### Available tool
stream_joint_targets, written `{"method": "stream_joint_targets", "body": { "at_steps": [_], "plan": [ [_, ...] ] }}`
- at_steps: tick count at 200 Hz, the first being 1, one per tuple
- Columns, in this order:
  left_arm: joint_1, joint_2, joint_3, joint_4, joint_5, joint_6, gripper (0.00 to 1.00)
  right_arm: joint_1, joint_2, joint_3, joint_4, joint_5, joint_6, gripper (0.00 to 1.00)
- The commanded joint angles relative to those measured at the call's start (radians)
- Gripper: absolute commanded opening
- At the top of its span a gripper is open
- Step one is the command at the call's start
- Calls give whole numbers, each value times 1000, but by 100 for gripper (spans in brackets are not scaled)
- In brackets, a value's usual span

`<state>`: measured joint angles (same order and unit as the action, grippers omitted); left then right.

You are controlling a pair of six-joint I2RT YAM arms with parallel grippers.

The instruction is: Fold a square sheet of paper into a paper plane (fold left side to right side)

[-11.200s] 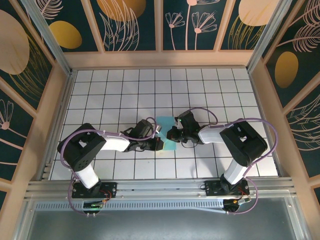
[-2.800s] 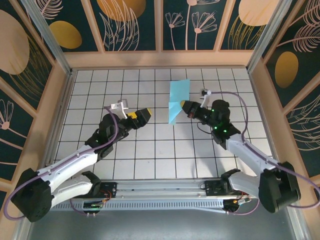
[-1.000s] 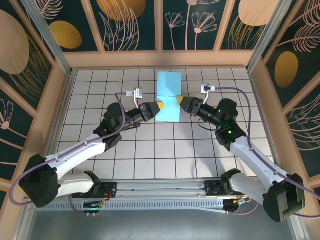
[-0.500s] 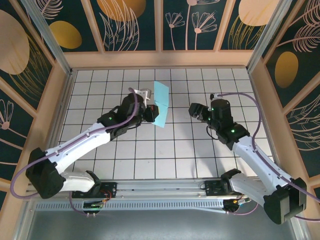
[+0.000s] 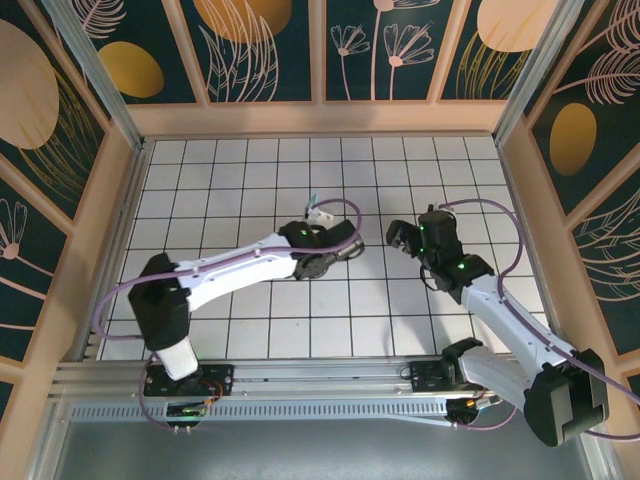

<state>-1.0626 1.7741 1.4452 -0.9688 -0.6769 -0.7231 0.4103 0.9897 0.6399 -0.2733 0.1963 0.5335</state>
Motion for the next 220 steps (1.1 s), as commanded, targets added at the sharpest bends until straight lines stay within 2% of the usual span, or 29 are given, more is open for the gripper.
{"method": "stream_joint_targets", "body": {
  "at_steps": [1,48,109,158,178,220],
  "plan": [
    [-27,83,30,-148,-107,-85,0,-25,-31,-27,10,41,17,99],
    [-37,225,84,-126,-75,-126,0,-92,-74,-68,12,-3,14,99],
    [-31,270,77,136,199,-88,0,-169,-114,-89,11,-53,3,99],
    [-16,316,112,208,287,-68,14,-186,-108,-101,19,-91,-3,99],
    [-6,323,110,258,342,-63,18,-195,-103,-102,25,-106,-4,99],
    [32,299,91,385,479,-59,34,-205,-80,-90,25,-148,-12,99]
  ]
}}
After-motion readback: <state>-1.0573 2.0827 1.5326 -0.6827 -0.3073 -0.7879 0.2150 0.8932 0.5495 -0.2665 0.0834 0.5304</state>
